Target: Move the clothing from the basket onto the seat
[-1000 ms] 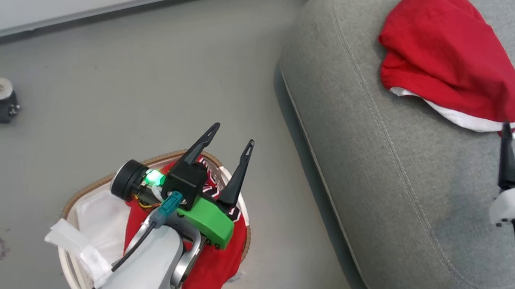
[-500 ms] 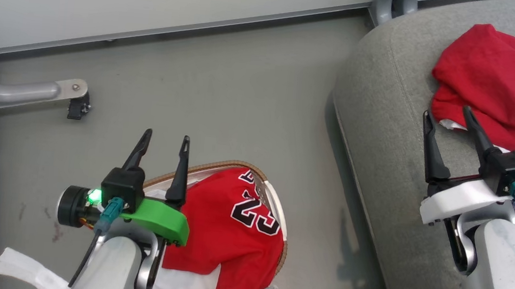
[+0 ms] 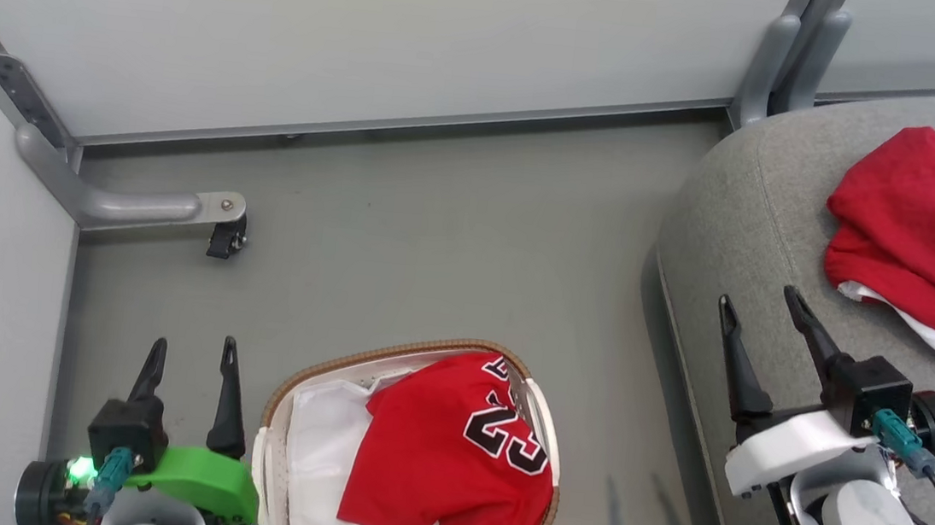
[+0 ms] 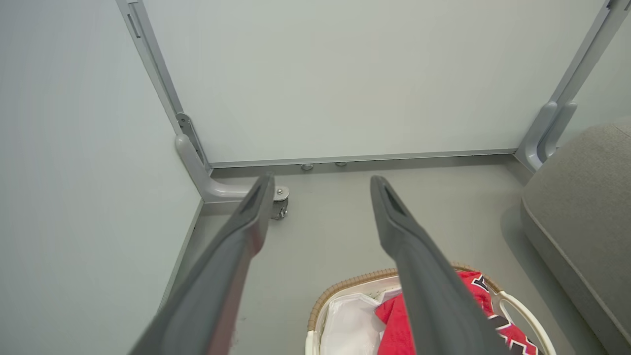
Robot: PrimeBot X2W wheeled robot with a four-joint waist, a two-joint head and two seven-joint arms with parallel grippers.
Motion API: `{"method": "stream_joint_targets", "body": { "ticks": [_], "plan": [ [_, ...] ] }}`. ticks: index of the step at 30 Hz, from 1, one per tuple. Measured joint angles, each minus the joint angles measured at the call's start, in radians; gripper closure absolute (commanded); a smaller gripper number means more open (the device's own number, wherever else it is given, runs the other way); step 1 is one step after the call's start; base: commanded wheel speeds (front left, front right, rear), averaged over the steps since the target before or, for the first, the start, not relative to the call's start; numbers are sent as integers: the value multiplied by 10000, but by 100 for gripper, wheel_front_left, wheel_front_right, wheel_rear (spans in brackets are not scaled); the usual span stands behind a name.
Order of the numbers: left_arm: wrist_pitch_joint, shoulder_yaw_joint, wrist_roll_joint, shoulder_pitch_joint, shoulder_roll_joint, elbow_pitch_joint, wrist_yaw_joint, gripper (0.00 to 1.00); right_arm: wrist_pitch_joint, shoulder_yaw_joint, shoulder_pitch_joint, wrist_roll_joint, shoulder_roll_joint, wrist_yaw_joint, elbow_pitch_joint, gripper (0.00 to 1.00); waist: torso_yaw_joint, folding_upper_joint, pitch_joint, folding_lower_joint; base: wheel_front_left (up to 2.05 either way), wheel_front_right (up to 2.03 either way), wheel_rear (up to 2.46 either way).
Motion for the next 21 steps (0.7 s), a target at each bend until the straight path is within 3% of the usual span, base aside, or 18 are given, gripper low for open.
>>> {"method": "stream_joint_targets", "body": {
  "ticks": [10,21],
  "plan": [
    [-2,382,27,1441,-38,40,-58,0,0,13,1173,81,138,0,203,0,139,0,-982,0,0,0,0],
    [0,-65,-464,1803,-50,169,-184,0,0,-23,1546,90,215,0,144,0,311,0,-1193,0,0,0,0]
  ]
}}
